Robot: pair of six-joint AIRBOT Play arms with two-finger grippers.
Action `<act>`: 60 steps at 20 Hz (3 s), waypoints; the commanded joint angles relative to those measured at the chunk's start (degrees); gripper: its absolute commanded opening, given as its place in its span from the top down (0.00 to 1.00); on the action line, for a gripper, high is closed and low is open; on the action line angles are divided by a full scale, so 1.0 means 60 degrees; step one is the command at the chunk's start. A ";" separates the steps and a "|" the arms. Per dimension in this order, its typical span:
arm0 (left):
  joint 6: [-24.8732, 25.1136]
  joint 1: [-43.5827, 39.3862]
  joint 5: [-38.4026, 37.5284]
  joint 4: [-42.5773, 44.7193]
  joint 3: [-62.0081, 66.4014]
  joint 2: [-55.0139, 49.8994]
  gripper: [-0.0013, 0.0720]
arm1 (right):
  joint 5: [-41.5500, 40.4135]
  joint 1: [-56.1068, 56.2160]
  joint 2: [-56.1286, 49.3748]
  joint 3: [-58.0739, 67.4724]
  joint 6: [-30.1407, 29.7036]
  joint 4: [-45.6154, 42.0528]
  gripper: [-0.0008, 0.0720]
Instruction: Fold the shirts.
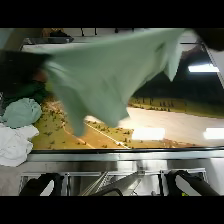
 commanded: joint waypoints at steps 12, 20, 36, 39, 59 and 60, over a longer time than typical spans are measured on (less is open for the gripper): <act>0.1814 -0.0306 0.0193 -0.0124 -0.1665 -0.2481 0.97 | 0.1942 0.0488 -0.2572 -0.1209 -0.0280 0.1672 0.95; 0.2251 -0.1089 0.2076 0.0226 0.0648 -0.9457 0.06 | -0.1180 0.0572 -0.7111 -0.2714 -0.0645 0.0331 0.68; -0.0892 -0.1260 -0.0885 0.0244 -0.7377 -0.5413 0.06 | -0.0117 -0.0867 -0.8542 -0.2426 -0.0310 -0.0987 0.30; -0.1104 -0.2098 0.0324 -0.0321 -0.9187 -0.4561 0.06 | -0.0237 -0.0488 -0.8641 -0.2426 -0.0386 -0.0984 0.30; -0.0222 0.0455 0.0885 0.1825 -0.5038 -0.6462 0.97 | 0.0973 -0.0211 -0.7726 -0.2867 -0.0317 -0.0834 0.96; -0.0208 0.0987 0.0863 0.1832 -0.4626 -0.6462 0.97 | 0.1228 -0.0146 -0.7450 -0.3461 -0.0255 -0.0838 0.96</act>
